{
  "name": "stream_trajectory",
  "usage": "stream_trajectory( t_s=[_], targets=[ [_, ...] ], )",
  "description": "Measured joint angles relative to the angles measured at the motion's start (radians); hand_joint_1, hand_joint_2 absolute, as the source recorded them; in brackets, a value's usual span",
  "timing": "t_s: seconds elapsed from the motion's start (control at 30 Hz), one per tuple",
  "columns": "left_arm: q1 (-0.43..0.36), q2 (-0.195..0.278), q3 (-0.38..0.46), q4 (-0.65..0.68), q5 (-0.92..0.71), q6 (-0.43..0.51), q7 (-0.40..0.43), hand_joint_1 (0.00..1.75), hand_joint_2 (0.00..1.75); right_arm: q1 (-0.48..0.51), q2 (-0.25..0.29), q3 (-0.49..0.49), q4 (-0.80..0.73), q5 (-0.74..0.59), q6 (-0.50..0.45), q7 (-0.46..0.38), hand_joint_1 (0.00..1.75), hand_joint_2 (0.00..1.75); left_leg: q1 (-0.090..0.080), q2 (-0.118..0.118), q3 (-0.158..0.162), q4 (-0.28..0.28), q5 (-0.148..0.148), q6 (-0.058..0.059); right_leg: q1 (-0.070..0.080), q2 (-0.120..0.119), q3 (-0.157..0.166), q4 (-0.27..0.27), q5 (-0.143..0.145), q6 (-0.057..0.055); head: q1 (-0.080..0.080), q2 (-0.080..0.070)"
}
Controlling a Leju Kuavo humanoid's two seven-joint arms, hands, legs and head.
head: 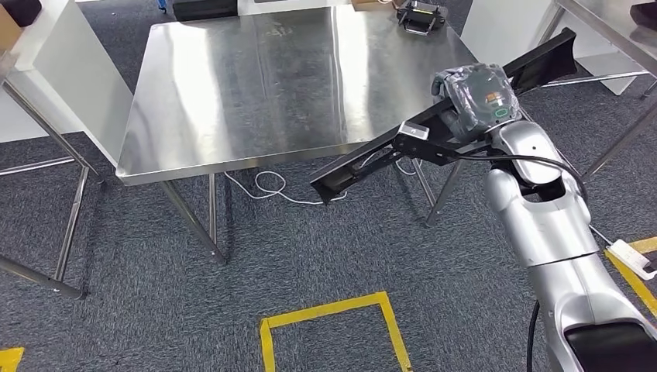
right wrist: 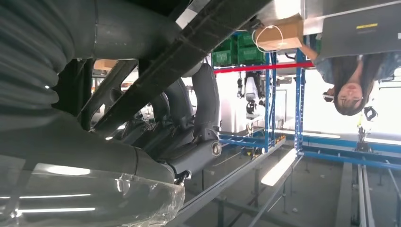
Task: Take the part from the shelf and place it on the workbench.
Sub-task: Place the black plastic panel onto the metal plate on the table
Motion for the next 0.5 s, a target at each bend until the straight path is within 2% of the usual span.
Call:
stream_trajectory(
  t_s=[0.03,0.1,0.13,0.17,0.2,0.23,0.27,0.3,0.33,0.4,0.43,0.5],
  targets=[
    [-0.001,0.000,0.000,0.000,0.001,0.000,0.000,0.00,1.75,-0.010,-0.001,-0.002,0.010,-0.005,0.000,-0.001,1.52,1.75,0.002,0.001,0.004,-0.006,0.003,0.005,0.001,-0.001,-0.023,0.046,-0.022,-0.003,0.001,0.000],
    [-0.002,0.000,-0.001,0.000,0.004,0.001,-0.001,0.00,1.75,-0.025,-0.006,-0.002,0.031,-0.013,0.000,-0.003,1.52,1.75,0.001,0.000,0.006,-0.006,0.003,0.010,0.000,-0.001,-0.092,0.184,-0.076,-0.010,0.002,0.000],
    [-0.002,0.000,-0.001,0.000,0.005,0.001,-0.002,0.00,1.75,-0.029,-0.009,-0.002,0.040,-0.015,0.000,-0.003,1.52,1.75,0.000,0.000,0.006,-0.006,0.002,0.011,0.000,-0.001,-0.124,0.243,-0.094,-0.009,0.003,0.000],
    [-0.002,0.001,-0.001,0.000,0.005,0.002,-0.002,0.00,1.75,-0.032,-0.012,-0.002,0.047,-0.016,0.000,-0.003,1.52,1.75,0.000,-0.001,0.006,-0.006,0.002,0.011,0.000,-0.001,-0.145,0.278,-0.101,-0.006,0.004,0.000],
    [-0.002,0.001,-0.002,0.000,0.006,0.001,-0.002,0.00,1.75,-0.037,-0.013,-0.002,0.053,-0.017,0.001,-0.003,1.52,1.75,0.000,-0.002,0.007,-0.006,0.001,0.011,0.000,-0.001,-0.149,0.280,-0.095,-0.001,0.005,0.000],
    [-0.002,0.001,-0.002,0.000,0.006,0.001,-0.003,0.00,1.75,-0.043,-0.014,-0.002,0.059,-0.017,0.001,-0.003,1.52,1.75,0.000,-0.003,0.008,-0.005,0.001,0.010,0.000,-0.001,-0.136,0.247,-0.076,0.007,0.005,0.000],
    [-0.002,0.001,-0.003,0.000,0.006,0.001,-0.003,0.00,1.75,-0.051,-0.015,-0.002,0.064,-0.018,0.001,-0.003,1.52,1.75,0.001,-0.003,0.009,-0.004,0.000,0.008,-0.001,-0.002,-0.110,0.190,-0.049,0.015,0.005,0.000],
    [-0.002,0.001,-0.004,0.000,0.007,0.001,-0.003,0.00,1.75,-0.062,-0.016,-0.002,0.070,-0.021,0.001,-0.003,1.52,1.75,0.000,-0.004,0.009,-0.002,-0.003,0.004,-0.003,-0.004,-0.075,0.112,-0.017,0.022,0.006,0.000],
    [-0.002,0.001,-0.005,0.000,0.007,0.001,-0.003,0.00,1.75,-0.074,-0.016,-0.002,0.076,-0.026,0.002,-0.003,1.52,1.75,-0.002,-0.004,0.008,0.003,-0.007,0.000,-0.003,-0.005,-0.042,0.044,0.009,0.024,0.006,0.000],
    [-0.003,0.002,-0.008,0.000,0.009,0.002,-0.002,0.00,1.75,-0.095,-0.016,-0.004,0.088,-0.042,0.007,-0.002,1.52,1.75,-0.007,-0.004,0.004,0.011,-0.013,-0.009,-0.004,-0.006,-0.009,-0.023,0.033,0.016,0.005,0.000],
    [-0.003,0.002,-0.010,0.000,0.011,0.003,-0.001,0.00,1.75,-0.103,-0.017,-0.005,0.095,-0.049,0.010,-0.001,1.52,1.75,-0.008,-0.004,0.002,0.013,-0.015,-0.011,-0.001,-0.004,-0.007,-0.024,0.034,0.009,0.004,0.000],
    [-0.003,0.004,-0.014,0.000,0.013,0.005,0.002,0.00,1.75,-0.120,-0.017,-0.007,0.108,-0.052,0.013,-0.001,1.52,1.75,-0.005,-0.003,-0.001,0.019,-0.021,-0.018,-0.006,-0.003,-0.006,-0.025,0.035,-0.002,0.004,0.000]
  ],
)
